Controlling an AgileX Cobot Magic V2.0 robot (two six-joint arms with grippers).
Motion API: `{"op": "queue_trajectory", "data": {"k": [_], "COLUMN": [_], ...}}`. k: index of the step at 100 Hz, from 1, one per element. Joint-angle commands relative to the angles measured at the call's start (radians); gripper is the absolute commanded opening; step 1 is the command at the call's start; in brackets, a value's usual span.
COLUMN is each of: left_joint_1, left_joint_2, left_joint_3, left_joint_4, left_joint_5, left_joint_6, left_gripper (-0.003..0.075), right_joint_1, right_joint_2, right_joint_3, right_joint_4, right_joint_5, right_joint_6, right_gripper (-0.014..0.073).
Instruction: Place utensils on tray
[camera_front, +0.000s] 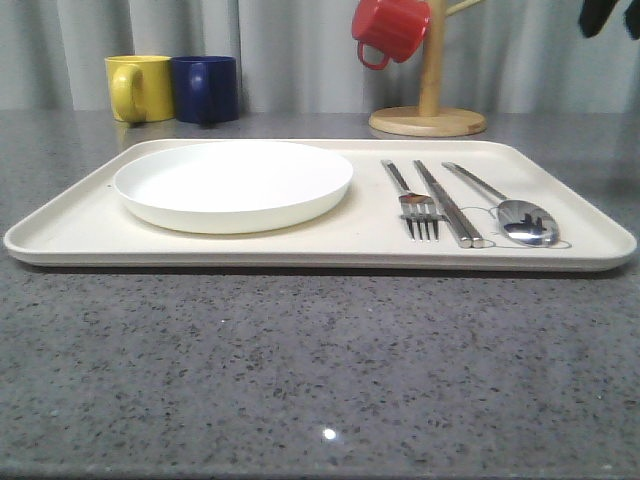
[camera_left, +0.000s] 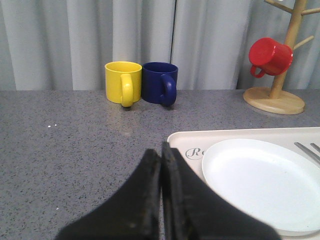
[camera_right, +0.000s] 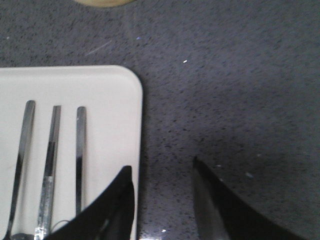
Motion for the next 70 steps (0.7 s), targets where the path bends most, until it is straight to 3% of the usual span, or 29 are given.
{"op": "queue_trajectory", "data": {"k": [1,22,70], "left_joint_1": [-0.006,-0.006,-0.006], "left_joint_2": [0.005,0.005,0.005], "left_joint_3": [-0.028,-0.028,-0.028], "left_joint_4": [-0.005,-0.005,-0.005], "left_joint_5": [-0.070,-0.070,-0.070], "left_joint_6": [-0.007,-0.007,-0.007], "left_gripper": [-0.0018,-0.0018,-0.0018], "right_joint_1": [-0.027,-0.075,-0.076], "right_joint_2": [-0.106,-0.310,-0.817], "right_joint_3": [0.022,0.246,0.780], "right_joint_4": [-0.058,-0.062,-0.077], "right_joint_5": [-0.070,-0.203,-0.603], "right_joint_6": [-0.008,-0.008,-0.008], "right_gripper": [0.0301,0.0301,0.0301]}}
